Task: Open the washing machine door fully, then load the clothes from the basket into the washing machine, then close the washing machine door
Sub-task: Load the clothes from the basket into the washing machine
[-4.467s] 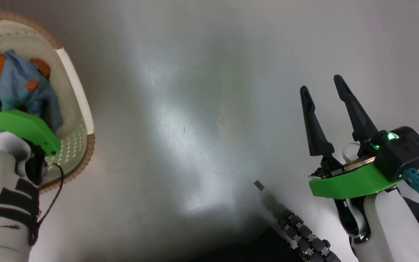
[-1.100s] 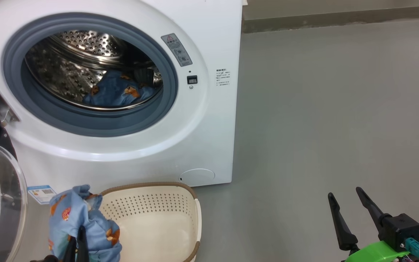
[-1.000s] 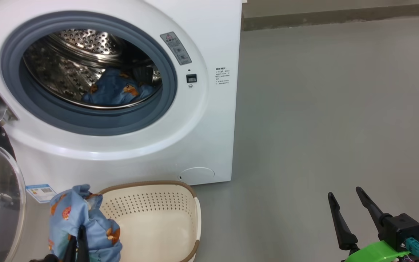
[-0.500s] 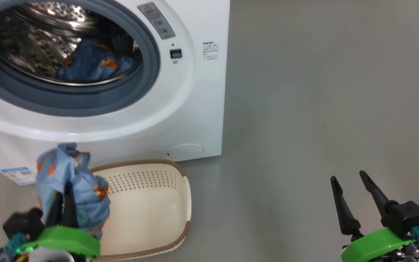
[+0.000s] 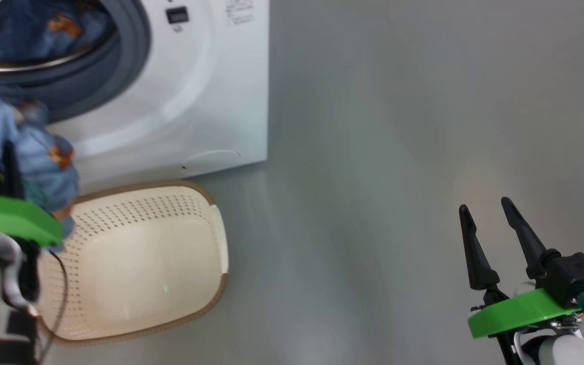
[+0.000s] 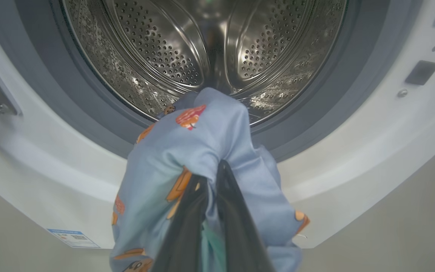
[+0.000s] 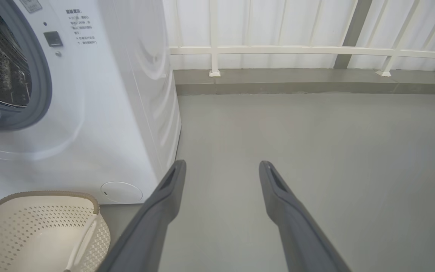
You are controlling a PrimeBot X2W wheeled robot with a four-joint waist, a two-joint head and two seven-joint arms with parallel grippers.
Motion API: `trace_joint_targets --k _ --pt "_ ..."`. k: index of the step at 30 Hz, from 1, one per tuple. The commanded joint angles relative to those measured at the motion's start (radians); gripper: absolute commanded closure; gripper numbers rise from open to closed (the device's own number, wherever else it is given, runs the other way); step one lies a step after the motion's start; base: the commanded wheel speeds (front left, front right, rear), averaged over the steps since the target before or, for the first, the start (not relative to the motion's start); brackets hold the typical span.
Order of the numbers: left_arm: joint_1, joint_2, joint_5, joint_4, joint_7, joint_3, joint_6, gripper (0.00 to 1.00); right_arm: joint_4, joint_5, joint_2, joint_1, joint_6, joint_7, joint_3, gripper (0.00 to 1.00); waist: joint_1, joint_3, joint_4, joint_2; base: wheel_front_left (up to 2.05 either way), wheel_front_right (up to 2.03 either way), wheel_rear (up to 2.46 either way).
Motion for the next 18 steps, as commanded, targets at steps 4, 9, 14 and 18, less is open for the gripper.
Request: trace_joint_targets --k 4,9,14,18 --pt "-0.130 0.101 -0.002 0.010 0.030 0.044 -0.002 1.00 0.005 0.024 -0.001 -0.049 0.007 -0.041 0.026 0.00 -0.0003 0.141 -0.110 -0.0001 0.00 0.00 0.00" --pt "-0.250 0.173 -0.002 0.036 0.078 0.056 -0.003 1.00 0.045 0.040 0.001 -0.086 0.007 -0.077 0.041 0.00 -0.0003 0.204 -0.147 -0.0001 0.00 0.00 0.00" --pt "-0.368 0.241 0.001 0.057 0.134 0.056 -0.011 1.00 0.074 0.071 0.002 -0.127 0.007 -0.106 0.059 0.00 -0.0003 0.269 -0.177 -0.0001 0.00 0.00 0.00" --pt "-0.480 0.288 0.005 0.068 0.184 0.045 -0.024 1.00 0.096 0.092 0.002 -0.152 0.007 -0.120 0.074 0.00 -0.0003 0.326 -0.188 -0.0001 0.00 0.00 0.00"
